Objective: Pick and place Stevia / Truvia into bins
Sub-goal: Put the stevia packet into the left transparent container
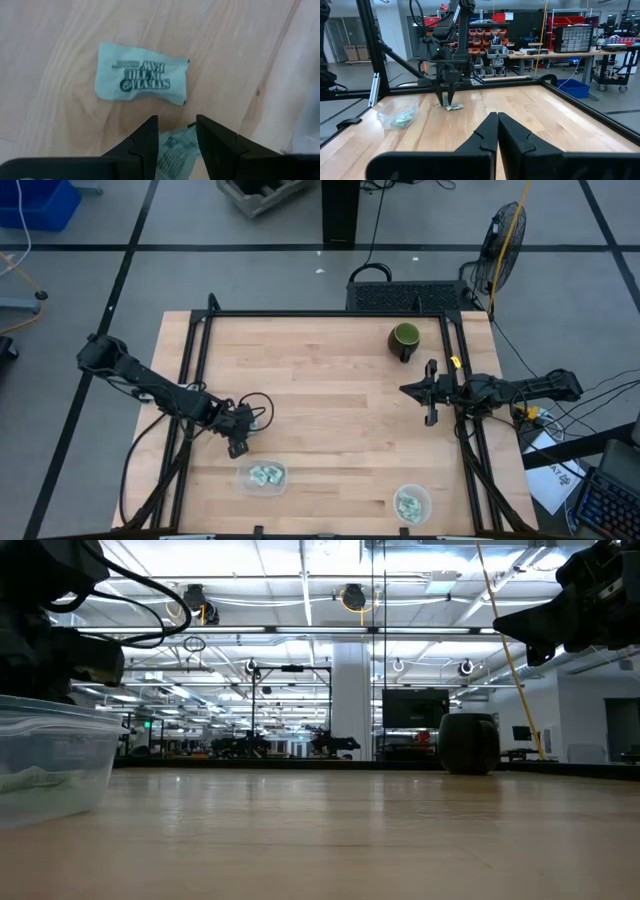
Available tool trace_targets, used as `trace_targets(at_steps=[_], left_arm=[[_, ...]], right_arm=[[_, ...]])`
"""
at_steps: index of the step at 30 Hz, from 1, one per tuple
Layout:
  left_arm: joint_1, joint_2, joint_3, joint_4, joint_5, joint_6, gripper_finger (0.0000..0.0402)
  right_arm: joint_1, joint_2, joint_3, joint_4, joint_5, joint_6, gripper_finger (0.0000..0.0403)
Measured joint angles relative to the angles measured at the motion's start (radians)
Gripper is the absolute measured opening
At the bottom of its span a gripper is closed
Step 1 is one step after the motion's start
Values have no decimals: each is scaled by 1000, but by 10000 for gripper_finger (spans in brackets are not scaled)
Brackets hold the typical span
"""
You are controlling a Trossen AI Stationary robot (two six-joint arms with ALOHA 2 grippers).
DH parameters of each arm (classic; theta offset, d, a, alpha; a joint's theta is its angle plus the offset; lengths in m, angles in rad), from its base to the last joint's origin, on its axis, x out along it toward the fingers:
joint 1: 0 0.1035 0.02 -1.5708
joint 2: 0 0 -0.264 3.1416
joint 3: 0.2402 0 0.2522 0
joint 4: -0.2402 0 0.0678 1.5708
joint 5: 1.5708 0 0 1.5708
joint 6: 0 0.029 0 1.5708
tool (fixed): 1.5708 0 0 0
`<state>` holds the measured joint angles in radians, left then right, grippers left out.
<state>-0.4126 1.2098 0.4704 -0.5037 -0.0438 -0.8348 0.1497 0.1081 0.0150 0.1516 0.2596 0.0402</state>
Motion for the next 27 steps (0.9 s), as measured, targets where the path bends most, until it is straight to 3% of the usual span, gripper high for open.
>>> trace_targets(at_steps=[8, 16, 23, 27], left_arm=[[0, 0, -6, 6, -2, 13, 122], [0, 0, -6, 29, -18, 121, 9], [0, 0, -6, 99, -33, 204, 4], [0, 0, 14, 59, 23, 183, 9]], right_arm=[[0, 0, 0, 0, 0, 0, 4], [0, 0, 0, 0, 0, 0, 4], [0, 0, 0, 0, 0, 0, 4], [0, 0, 0, 0, 0, 0, 4]])
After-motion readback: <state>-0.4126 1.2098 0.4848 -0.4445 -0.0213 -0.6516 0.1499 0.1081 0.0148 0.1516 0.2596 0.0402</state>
